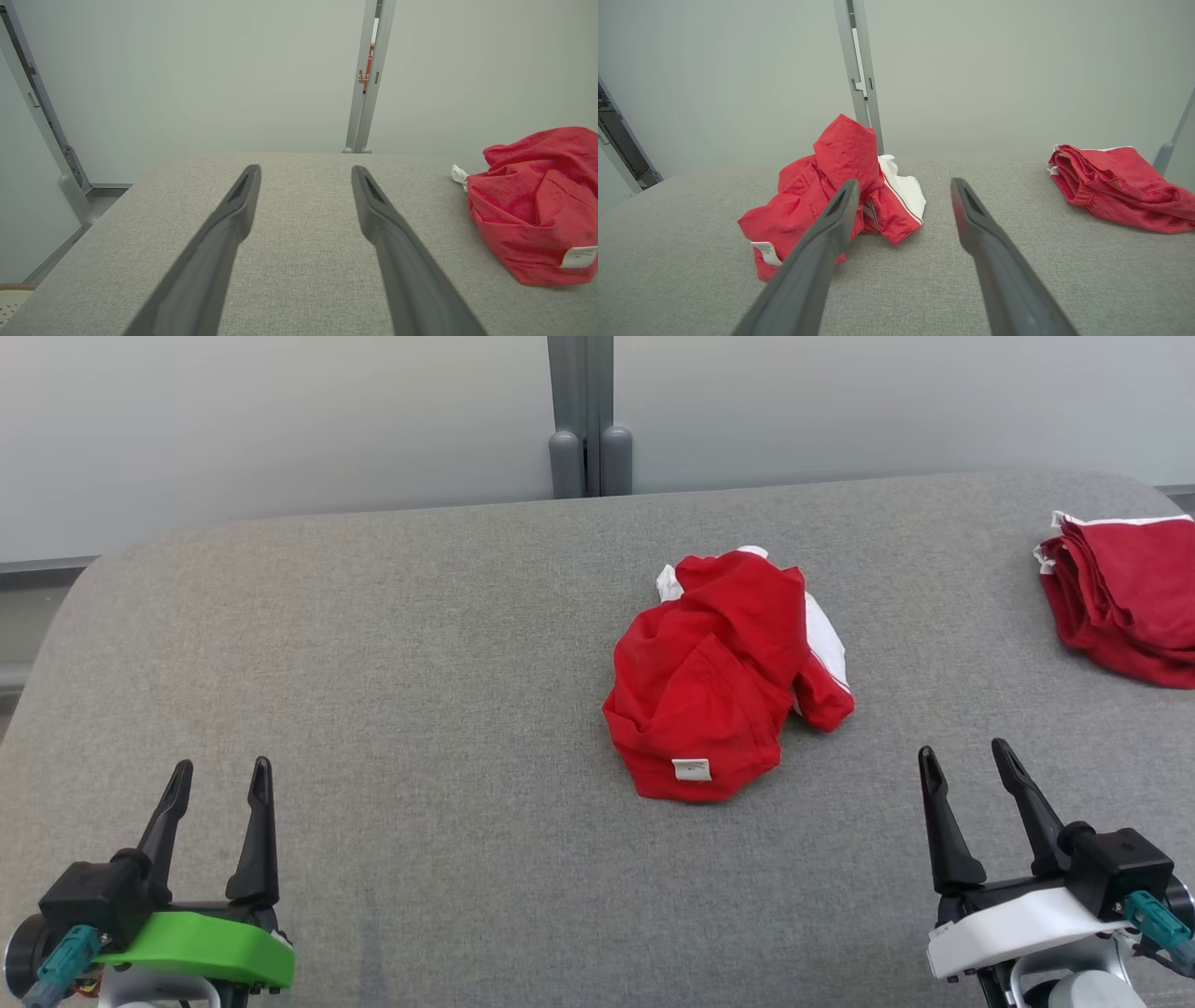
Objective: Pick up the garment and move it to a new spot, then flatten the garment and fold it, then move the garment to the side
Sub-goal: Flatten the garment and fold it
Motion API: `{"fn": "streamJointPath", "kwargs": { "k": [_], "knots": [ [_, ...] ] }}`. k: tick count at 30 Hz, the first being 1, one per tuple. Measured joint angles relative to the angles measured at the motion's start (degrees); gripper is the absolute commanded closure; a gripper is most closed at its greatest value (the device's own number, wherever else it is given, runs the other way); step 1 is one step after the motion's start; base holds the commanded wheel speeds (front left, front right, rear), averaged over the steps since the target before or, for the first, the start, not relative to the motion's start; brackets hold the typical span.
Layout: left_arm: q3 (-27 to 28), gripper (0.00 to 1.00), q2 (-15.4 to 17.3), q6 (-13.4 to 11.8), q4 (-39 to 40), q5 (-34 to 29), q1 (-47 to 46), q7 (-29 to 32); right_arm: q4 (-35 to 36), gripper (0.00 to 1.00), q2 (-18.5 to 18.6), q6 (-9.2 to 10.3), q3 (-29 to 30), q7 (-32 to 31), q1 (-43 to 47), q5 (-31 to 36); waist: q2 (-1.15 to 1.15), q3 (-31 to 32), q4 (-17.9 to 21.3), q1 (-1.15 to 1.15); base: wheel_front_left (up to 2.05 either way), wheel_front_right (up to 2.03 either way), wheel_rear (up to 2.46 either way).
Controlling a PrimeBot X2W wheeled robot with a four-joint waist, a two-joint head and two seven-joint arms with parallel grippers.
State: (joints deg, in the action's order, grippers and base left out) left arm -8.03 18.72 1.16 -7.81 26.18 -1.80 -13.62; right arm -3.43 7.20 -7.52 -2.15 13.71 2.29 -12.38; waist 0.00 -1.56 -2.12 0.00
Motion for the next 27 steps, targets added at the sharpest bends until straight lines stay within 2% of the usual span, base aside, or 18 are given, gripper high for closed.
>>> {"fn": "streamJointPath", "kwargs": {
  "k": [27],
  "knots": [
    [-0.6, 0.00, 0.8, -1.2, -0.2, 0.2, 0.0, -0.1, -0.8, 0.00, 0.4, 0.00, 0.6, 0.0, -0.2, -0.2, 0.00, -0.3, 0.0, 0.00, 0.00, 0.00, 0.00]
  ]
}}
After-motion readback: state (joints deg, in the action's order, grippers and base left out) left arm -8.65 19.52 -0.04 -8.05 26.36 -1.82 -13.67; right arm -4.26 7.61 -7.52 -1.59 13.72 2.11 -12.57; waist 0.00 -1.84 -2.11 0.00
